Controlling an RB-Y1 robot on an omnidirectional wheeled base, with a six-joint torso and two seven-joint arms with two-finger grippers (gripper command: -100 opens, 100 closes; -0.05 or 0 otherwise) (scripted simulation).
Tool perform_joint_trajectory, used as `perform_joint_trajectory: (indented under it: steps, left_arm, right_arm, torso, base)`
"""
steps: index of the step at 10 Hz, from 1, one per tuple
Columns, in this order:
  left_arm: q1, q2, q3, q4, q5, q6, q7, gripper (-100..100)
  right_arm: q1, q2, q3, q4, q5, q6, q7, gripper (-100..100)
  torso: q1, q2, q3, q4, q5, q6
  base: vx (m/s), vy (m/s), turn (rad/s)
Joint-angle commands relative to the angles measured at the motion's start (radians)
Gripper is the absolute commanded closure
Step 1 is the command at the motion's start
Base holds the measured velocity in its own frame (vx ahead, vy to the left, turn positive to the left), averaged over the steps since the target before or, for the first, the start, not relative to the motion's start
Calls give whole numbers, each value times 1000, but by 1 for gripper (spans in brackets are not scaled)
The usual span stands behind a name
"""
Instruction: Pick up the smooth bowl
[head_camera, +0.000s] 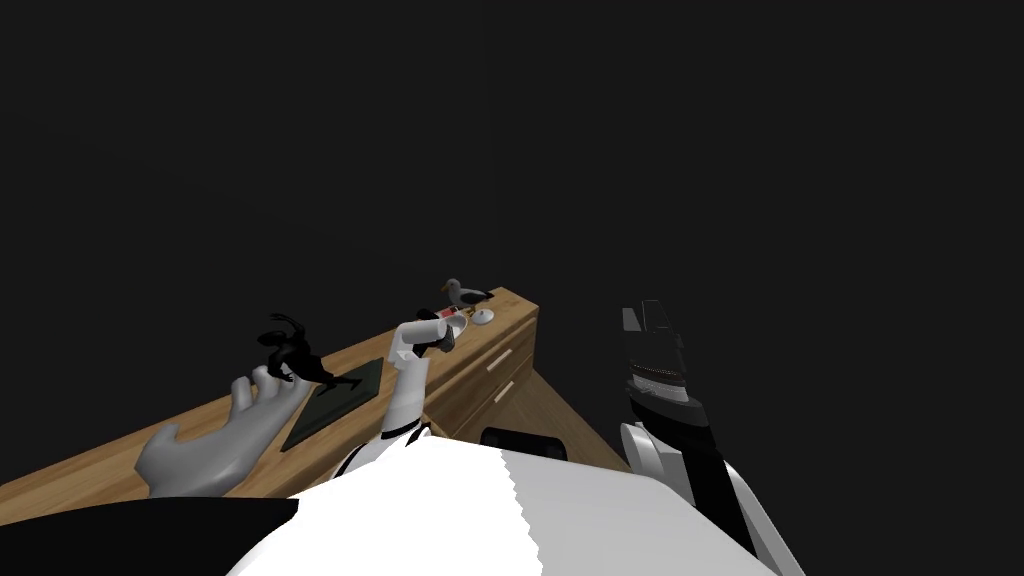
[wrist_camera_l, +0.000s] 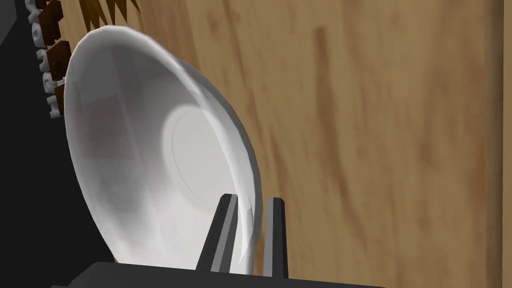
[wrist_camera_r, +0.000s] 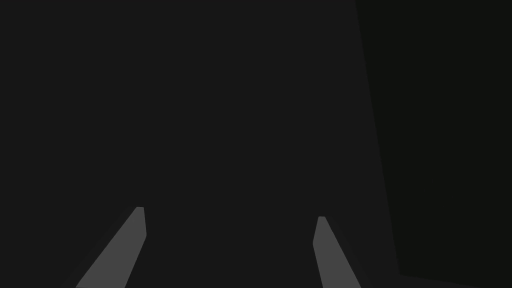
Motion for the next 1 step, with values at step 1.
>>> perform_joint_trajectory:
  steps: [1]
  left_arm:
    - [0, 0, 0, 0, 0, 0, 0, 0]
  right_arm:
    - [0, 0, 0, 0, 0, 0, 0, 0]
  torso:
    - [0, 0, 0, 0, 0, 0]
  base:
    - [0, 0, 0]
